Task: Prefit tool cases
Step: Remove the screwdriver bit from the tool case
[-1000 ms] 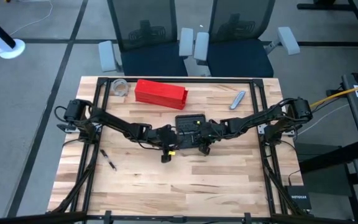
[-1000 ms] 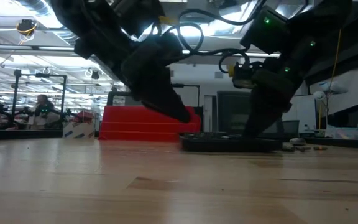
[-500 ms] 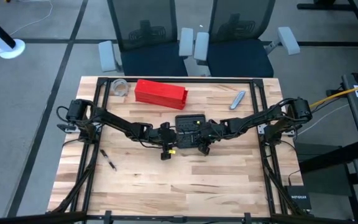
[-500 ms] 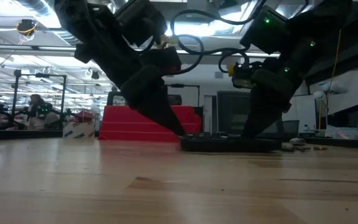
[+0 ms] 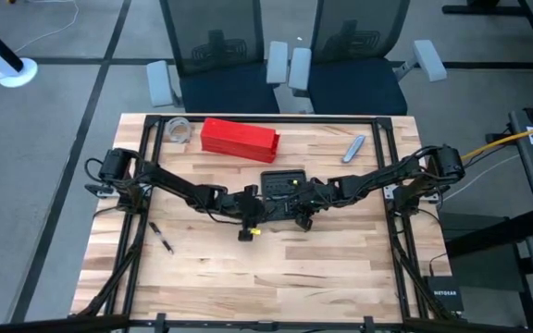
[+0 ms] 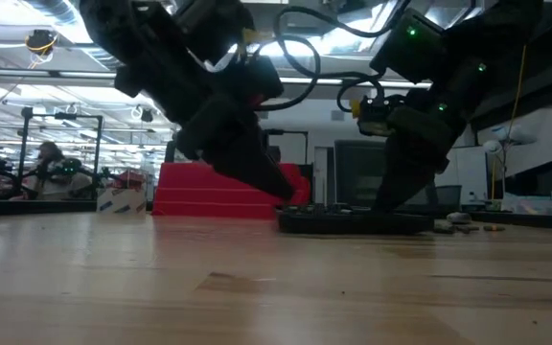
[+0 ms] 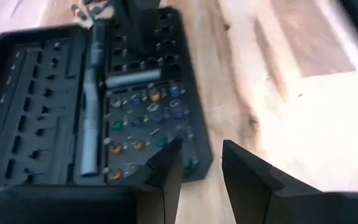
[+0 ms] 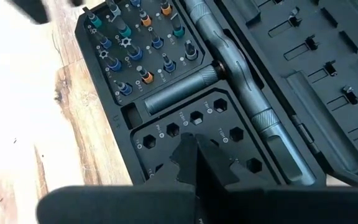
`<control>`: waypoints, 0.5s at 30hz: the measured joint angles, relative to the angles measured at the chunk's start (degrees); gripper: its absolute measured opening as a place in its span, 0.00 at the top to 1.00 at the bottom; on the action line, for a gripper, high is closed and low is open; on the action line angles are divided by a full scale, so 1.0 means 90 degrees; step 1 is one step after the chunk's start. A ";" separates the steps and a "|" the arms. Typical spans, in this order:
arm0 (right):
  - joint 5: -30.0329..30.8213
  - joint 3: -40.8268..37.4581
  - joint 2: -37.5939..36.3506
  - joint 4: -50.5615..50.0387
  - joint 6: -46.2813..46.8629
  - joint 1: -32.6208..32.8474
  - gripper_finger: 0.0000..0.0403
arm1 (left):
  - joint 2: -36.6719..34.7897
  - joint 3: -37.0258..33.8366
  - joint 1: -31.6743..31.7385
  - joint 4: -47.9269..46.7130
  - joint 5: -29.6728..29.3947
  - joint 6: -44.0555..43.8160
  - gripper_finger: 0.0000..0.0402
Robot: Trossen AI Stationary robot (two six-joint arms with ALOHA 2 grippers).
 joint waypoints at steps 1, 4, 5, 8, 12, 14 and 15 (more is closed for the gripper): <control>-0.0001 0.0000 0.0000 0.0000 0.0000 -0.0002 1.00 | 0.0051 0.0002 0.0004 0.0053 -0.0009 0.0028 0.74; -0.0001 0.0000 0.0000 0.0000 0.0000 0.0001 1.00 | 0.0181 0.0002 0.0034 0.0030 -0.0018 0.0108 0.74; 0.0001 0.0000 0.0001 0.0000 0.0005 0.0001 1.00 | 0.0226 0.0002 0.0044 0.0053 -0.0015 0.0076 0.74; 0.0003 0.0000 0.0002 0.0004 0.0102 -0.0002 1.00 | 0.0302 0.0007 0.0076 0.0063 0.0004 -0.0053 0.74; 0.0006 0.0000 0.0002 0.0010 0.0158 -0.0002 1.00 | 0.0310 0.0007 0.0074 0.0087 -0.0002 0.0021 0.74; 0.0006 0.0000 0.0002 0.0010 0.0160 -0.0002 1.00 | 0.0310 0.0007 0.0079 0.0099 0.0002 0.0047 0.74; 0.0006 0.0000 0.0002 0.0010 0.0160 -0.0002 1.00 | 0.0310 0.0007 0.0081 0.0098 -0.0001 0.0043 0.74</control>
